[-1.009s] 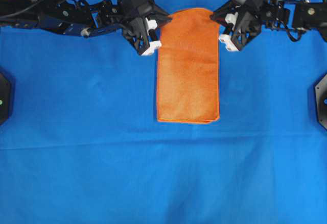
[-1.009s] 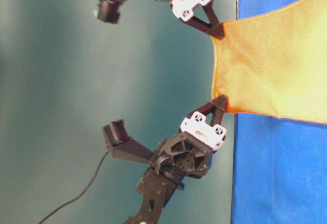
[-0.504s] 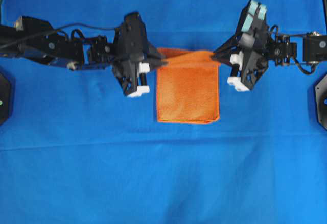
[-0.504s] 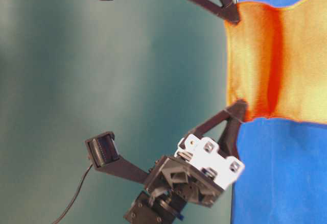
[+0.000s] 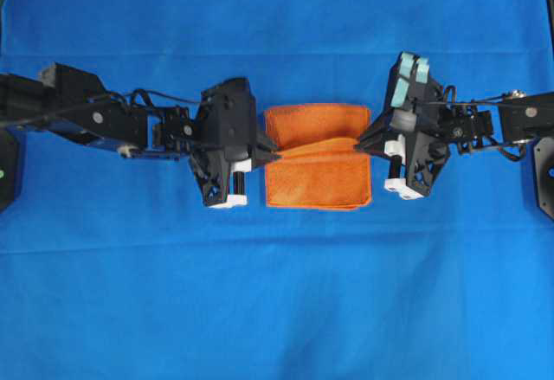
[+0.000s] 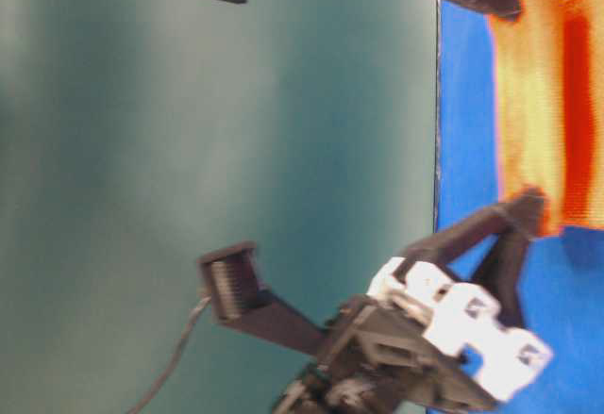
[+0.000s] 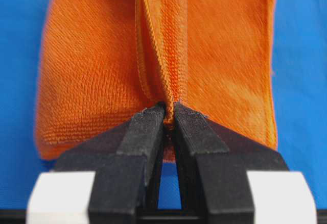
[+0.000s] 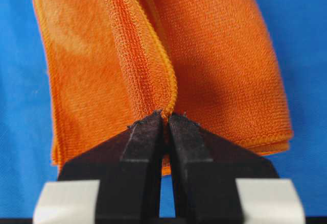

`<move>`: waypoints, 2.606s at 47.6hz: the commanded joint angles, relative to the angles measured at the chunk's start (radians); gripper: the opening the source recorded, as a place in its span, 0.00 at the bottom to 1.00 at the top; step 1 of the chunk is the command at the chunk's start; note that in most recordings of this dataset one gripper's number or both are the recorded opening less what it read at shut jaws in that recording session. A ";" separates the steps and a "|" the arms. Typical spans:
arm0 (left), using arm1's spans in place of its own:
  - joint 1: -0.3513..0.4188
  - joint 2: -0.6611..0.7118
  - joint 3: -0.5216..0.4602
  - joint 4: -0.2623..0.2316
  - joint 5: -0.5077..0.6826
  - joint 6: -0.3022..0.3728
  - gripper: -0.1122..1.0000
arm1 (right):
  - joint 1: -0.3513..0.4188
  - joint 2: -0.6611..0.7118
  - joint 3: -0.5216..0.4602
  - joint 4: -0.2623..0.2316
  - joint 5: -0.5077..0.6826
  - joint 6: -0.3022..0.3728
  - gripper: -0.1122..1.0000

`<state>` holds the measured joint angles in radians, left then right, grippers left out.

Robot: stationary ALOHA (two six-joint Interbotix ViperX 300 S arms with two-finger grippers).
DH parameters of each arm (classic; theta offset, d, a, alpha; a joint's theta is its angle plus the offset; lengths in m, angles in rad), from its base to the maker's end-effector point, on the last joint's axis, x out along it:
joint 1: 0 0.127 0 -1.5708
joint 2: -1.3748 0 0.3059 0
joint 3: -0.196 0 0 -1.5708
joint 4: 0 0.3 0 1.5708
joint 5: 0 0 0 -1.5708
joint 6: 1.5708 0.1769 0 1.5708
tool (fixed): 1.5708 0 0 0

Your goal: Fold the orange towel.

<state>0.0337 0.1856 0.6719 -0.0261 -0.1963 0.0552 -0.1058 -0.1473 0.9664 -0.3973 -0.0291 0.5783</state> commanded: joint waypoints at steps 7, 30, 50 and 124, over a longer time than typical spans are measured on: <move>-0.040 0.026 -0.015 -0.003 -0.043 -0.011 0.13 | 0.035 0.009 -0.009 0.003 -0.006 0.011 0.13; -0.043 0.038 -0.018 -0.003 -0.063 -0.031 0.14 | 0.075 0.066 -0.038 0.009 -0.015 0.012 0.19; -0.044 -0.069 -0.011 -0.003 0.048 -0.029 0.74 | 0.121 -0.040 -0.061 0.015 0.052 0.009 0.60; -0.028 -1.281 0.712 -0.003 0.051 -0.017 0.73 | 0.121 -0.994 0.354 -0.080 0.199 0.000 0.60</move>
<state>0.0031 -1.0983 1.3944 -0.0276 -0.1427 0.0383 0.0199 -1.1520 1.3346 -0.4755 0.1795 0.5768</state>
